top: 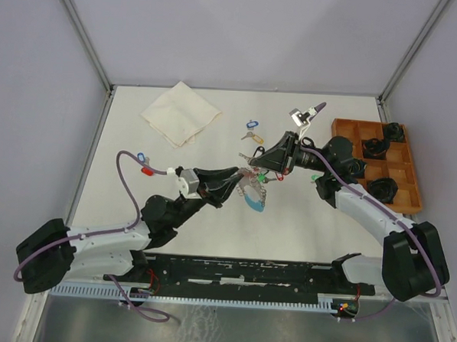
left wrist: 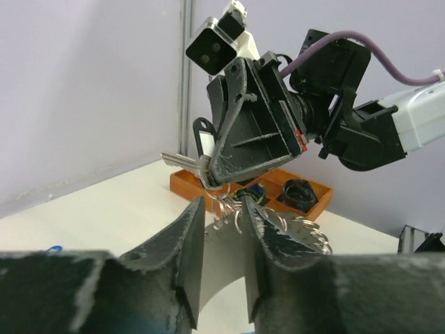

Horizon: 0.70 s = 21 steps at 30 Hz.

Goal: Remove the keys from the keyring

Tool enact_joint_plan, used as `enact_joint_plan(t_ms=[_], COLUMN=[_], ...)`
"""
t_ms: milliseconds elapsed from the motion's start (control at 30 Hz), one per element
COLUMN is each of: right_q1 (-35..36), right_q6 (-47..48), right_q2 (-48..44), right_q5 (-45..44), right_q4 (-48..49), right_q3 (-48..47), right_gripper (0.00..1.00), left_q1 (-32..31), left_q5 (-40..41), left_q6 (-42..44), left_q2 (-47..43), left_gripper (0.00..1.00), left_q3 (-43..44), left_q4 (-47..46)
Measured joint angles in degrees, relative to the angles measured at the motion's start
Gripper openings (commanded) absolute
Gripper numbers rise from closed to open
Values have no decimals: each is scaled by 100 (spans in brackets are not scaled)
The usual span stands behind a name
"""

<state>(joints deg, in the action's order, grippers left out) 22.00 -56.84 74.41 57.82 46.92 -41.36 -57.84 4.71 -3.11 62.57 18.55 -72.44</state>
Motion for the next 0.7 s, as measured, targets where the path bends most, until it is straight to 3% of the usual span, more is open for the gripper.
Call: enact_joint_plan(t_ms=[233, 533, 700], right_q1=[0, 0, 2], right_q6=[339, 529, 612], right_q2=[-90, -118, -149], right_q5=[190, 330, 404], right_q4=[-249, -420, -459], right_q3=[-76, -107, -160], right_gripper=[1, 1, 1], left_q1=[170, 280, 304], left_q5=[-313, -645, -625], left_q6=[-227, -699, -732], left_q2=[-1008, -717, -516], left_gripper=[49, 52, 51], left_q3=[525, 1036, 1270], left_q4=[2168, 3523, 3829])
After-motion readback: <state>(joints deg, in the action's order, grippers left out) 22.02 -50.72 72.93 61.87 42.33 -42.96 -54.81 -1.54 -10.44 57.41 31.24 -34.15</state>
